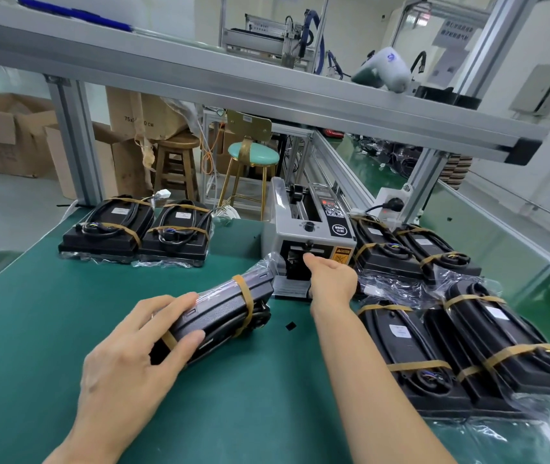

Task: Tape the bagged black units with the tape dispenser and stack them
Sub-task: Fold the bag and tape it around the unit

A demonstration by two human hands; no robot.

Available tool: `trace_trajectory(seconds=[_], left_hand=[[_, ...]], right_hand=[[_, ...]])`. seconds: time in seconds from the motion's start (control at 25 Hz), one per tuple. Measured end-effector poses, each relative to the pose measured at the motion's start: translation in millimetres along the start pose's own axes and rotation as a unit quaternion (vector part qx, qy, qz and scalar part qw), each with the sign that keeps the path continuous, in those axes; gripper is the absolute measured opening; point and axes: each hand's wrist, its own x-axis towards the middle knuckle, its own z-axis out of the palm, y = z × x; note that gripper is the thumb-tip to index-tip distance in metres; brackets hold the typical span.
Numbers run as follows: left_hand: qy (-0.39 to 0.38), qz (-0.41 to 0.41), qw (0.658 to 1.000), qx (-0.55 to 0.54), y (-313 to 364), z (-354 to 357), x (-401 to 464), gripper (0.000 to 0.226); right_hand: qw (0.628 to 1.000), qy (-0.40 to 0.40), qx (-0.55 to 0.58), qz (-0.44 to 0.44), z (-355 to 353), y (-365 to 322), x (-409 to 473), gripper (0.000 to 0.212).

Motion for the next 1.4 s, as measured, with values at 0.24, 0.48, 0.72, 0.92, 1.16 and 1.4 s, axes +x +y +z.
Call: trace_trajectory(seconds=[0.24,0.48,0.72,0.92,1.16,1.4], left_hand=[[-0.012,-0.012,1.0,0.005,0,-1,-1,0.053],[0.002,-0.039,0.999,-0.018,4,5,-6,0.06],[0.016,-0.031,0.999,-0.02,7,6,-9,0.058],[0.042,-0.023,0.999,-0.015,12,10,-11,0.057],[0.051,-0.025,0.998,-0.015,15,11,-13,0.056],[0.048,-0.029,0.998,-0.018,17,9,-12,0.056]], right_hand=[[0.989,-0.022,0.086,0.117,-4,-12,-8,0.026],[0.938,-0.339,-0.014,-0.071,-29,-11,-97,0.019],[0.926,-0.305,-0.13,-0.182,-26,5,-138,0.027],[0.92,-0.298,-0.177,-0.185,-23,7,-145,0.019],[0.921,-0.299,-0.177,-0.174,-18,9,-148,0.021],[0.925,-0.294,-0.172,-0.169,-16,12,-147,0.021]])
